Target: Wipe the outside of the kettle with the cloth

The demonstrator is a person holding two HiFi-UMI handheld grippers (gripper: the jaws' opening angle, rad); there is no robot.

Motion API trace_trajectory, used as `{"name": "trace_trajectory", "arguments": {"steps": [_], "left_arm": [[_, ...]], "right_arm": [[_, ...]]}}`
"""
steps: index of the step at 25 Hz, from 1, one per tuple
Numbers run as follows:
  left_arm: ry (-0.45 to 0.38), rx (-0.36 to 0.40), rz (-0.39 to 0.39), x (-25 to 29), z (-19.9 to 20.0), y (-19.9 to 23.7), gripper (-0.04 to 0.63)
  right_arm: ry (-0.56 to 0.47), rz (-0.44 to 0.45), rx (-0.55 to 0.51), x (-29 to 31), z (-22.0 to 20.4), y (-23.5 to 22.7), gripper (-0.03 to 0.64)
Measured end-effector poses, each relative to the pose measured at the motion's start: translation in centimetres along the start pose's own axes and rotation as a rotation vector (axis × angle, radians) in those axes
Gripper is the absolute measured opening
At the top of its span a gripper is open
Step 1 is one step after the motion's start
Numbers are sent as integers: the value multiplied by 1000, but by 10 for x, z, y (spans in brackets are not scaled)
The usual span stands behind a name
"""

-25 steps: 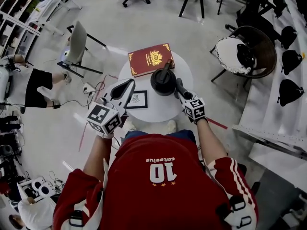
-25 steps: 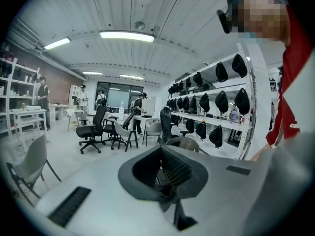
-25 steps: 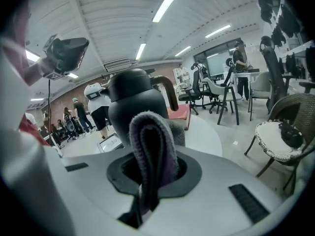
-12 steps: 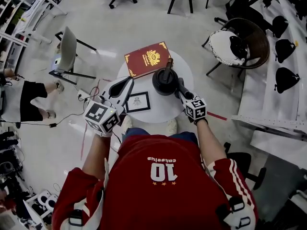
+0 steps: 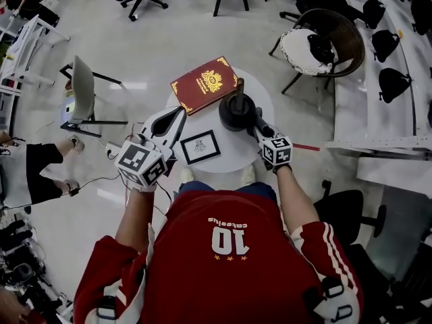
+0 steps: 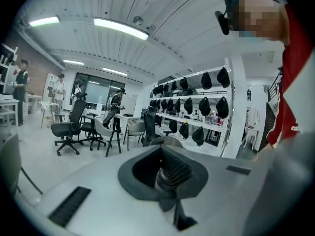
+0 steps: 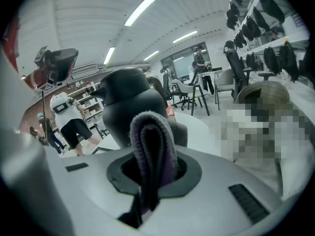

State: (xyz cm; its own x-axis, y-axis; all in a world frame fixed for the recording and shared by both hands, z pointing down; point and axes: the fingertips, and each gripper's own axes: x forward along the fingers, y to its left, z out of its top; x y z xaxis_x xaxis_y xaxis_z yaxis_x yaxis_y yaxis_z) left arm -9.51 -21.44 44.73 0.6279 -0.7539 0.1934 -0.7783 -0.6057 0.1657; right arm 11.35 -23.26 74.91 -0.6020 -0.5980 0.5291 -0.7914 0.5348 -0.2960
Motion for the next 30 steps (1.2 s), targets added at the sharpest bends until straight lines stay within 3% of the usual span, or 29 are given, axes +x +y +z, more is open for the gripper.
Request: {"name": "trace_trajectory", "arguments": {"steps": [14,23,30], "left_arm": [[7,7,-196,-27,9,51,8],[7,11,-271,-47,9,65,8],[13,5,-278,-64,5,81,8]], "right_arm": [[-28,-219,119,-4,-14,49,48],[21,-220,72,12,-25,100,48],[32,-225,52,28,-24,120,48]]}}
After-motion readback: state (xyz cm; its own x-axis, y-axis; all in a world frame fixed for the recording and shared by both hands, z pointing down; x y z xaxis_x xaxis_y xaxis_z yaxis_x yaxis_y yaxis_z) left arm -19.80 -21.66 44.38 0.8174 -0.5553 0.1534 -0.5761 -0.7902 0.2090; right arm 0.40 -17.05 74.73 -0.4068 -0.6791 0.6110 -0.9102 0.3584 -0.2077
